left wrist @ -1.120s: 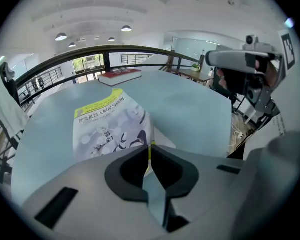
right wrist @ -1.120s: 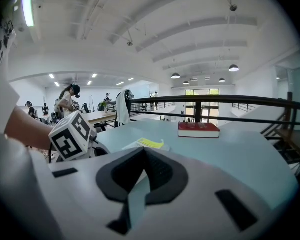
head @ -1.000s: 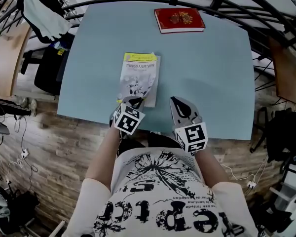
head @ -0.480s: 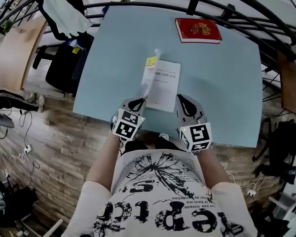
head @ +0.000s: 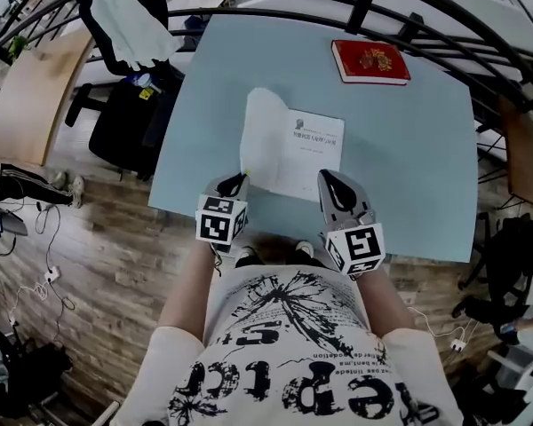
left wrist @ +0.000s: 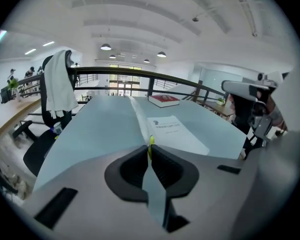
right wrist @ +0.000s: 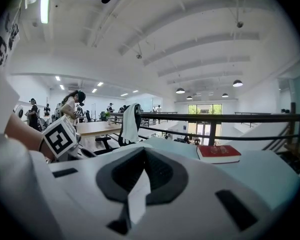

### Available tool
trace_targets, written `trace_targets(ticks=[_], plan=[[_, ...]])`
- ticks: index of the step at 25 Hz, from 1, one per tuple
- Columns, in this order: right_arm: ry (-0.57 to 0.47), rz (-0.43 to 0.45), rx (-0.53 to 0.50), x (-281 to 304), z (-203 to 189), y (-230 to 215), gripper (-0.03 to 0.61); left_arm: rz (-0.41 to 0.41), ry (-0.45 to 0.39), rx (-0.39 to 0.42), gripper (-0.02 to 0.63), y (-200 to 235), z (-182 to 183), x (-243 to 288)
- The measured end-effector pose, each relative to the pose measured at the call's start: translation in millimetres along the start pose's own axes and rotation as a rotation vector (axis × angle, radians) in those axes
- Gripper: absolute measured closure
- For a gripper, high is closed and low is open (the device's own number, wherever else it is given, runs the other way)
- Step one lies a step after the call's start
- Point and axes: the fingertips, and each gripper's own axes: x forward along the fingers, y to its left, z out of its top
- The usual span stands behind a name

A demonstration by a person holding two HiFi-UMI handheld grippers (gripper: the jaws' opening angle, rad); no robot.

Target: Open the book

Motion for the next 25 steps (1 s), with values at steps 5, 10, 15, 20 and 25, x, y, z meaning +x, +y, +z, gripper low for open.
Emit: trace_targets(ticks=[5,10,15,20,25], plan=[[0.002,-0.006,-0.014,9,4,20,0.566,-0.008,0.040,-0.077,0.574,34,-20,4],[0.012,-0.022,-0.004,17,2,34,0.566,-0.039,0.108,-0.181,0.561,59,-49,21],[0.027,-0.027,-0.006,21,-2,49,0.566,-0.046,0.211,-0.226,0.545,73,-75,44],[0.038,-0.040,-0.013,19,-5,57,0.566,-0.050,0.291,-0.296,0.538,77,-90,57],[0.036,-0.066,0.008,19,-6,56,0.566,-0.038,0.351,-0.286,0.537,76,-91,59]])
